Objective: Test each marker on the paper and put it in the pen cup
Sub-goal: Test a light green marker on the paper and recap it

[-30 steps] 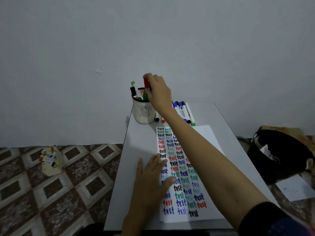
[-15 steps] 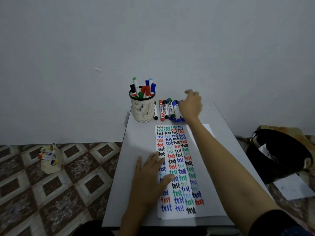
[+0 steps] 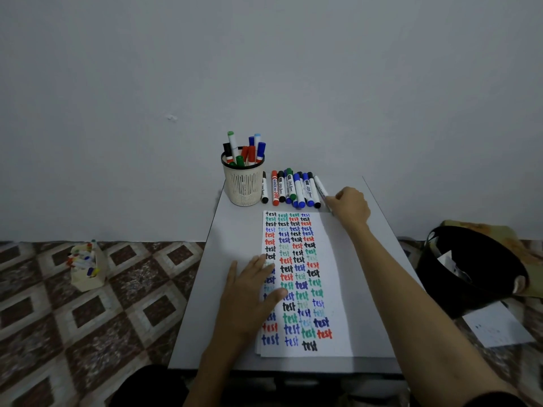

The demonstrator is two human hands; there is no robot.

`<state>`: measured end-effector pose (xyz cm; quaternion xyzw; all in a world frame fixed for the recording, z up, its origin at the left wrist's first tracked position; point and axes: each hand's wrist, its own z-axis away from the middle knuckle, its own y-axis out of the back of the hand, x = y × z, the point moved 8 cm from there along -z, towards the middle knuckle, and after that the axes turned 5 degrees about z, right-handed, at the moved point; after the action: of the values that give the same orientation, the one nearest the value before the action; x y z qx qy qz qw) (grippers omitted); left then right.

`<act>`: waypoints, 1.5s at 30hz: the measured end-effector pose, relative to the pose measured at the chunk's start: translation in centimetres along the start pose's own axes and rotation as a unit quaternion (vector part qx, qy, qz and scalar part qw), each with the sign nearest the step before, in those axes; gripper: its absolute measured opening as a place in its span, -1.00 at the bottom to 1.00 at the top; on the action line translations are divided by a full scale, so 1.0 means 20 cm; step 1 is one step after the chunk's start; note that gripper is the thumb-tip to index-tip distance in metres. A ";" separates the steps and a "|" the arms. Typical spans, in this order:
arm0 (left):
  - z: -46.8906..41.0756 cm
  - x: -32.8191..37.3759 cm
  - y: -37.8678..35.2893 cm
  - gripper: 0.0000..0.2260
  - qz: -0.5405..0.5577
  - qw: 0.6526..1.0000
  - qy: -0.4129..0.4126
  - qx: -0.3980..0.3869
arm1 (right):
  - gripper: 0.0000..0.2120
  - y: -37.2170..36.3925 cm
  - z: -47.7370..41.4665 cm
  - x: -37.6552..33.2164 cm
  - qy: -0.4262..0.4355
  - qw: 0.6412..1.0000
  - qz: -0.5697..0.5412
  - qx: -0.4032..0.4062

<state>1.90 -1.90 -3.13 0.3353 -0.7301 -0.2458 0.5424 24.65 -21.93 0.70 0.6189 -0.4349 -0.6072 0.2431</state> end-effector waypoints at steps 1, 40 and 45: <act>0.00 0.00 0.00 -0.30 -0.001 1.000 -0.003 0.001 | -0.80 -0.02 0.00 0.01 0.006 0.999 0.016 -0.027; 0.11 0.25 0.13 -0.66 0.113 0.987 -0.109 0.034 | -0.87 0.26 1.12 -0.10 0.129 0.808 -0.548 -0.174; 0.09 0.22 0.07 -0.68 0.136 0.985 -0.107 -0.002 | -0.93 0.27 1.07 0.09 0.034 0.735 -0.657 -0.165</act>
<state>-0.93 -4.32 0.04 0.2035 -0.8223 -0.2062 0.4898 2.55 -21.21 1.10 0.7211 0.1958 -0.6565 -0.1032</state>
